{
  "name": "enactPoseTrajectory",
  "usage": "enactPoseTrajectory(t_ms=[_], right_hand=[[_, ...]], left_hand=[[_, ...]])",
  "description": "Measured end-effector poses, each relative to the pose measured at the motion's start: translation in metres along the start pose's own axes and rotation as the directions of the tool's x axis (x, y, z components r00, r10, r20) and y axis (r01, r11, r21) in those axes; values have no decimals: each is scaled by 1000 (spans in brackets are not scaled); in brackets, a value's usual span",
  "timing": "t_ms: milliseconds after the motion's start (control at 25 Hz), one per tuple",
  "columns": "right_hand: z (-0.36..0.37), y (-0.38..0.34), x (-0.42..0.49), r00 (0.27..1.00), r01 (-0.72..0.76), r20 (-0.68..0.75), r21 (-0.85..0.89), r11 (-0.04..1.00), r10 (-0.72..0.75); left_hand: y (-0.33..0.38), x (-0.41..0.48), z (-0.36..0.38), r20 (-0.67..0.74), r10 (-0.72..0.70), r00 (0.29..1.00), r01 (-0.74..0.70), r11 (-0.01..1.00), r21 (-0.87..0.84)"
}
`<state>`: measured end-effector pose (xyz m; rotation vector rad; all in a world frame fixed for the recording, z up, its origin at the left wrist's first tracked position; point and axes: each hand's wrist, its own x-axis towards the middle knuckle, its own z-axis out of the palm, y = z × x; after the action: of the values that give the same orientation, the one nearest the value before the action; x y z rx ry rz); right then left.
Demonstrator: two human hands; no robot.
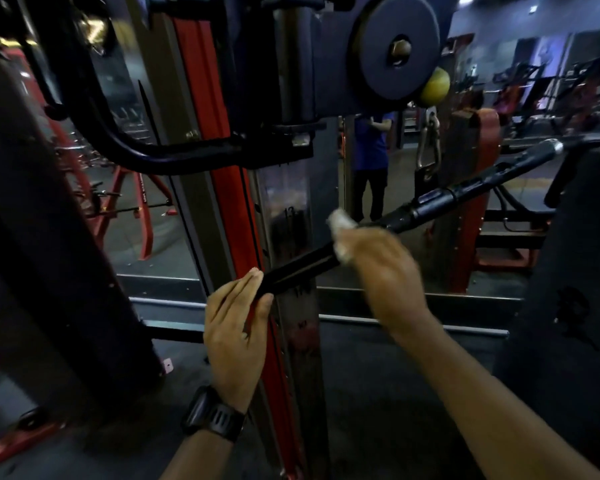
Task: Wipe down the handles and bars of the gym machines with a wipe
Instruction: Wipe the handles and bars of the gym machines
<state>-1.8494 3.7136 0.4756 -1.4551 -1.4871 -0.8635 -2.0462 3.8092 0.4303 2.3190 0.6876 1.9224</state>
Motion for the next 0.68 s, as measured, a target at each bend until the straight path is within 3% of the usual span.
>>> enactPoseTrajectory(t_ms=[80,120,200,240,280,360,400,480,560,600,680], right_hand=[[-10,19,10,943,-317,-132,-83,945,305],[-7,18,10,943,-317,-137,-100,943,302],[-4,15,1,1000,-21,-7,-150,988,20],[-4,21,-2,998,60,36,-173,983,-55],[-8,27,3,1000,-6,28,-169,986,11],[-9,30,7,945,-325,-68,-81,942,320],[-6,25,7,932,-354,-104,-41,935,348],[3,7,-2,961,-257,-107,-16,966,254],[12,-6,-5,914,-359,-197,20,933,356],[15,-9,-2,884,-404,-198,130,906,423],[19,-15,2,936,-297,-148,158,942,320]], left_hand=[[4,-2,2,-9,-15,1000,15,1000,26],[7,-3,3,-24,-45,999,45,999,27],[13,-4,4,-50,-97,994,98,995,27],[14,-3,3,-55,-101,993,103,994,35],[14,-3,2,-52,-94,994,96,994,48],[16,-3,0,-32,-71,997,73,995,73],[16,-3,-1,-26,-62,998,64,994,83],[16,-5,-2,-26,-63,998,65,995,70],[11,-5,-3,-15,-54,998,54,997,48],[9,-5,-4,-6,-36,999,36,998,49],[4,-3,-5,4,1,1000,-1,999,54]])
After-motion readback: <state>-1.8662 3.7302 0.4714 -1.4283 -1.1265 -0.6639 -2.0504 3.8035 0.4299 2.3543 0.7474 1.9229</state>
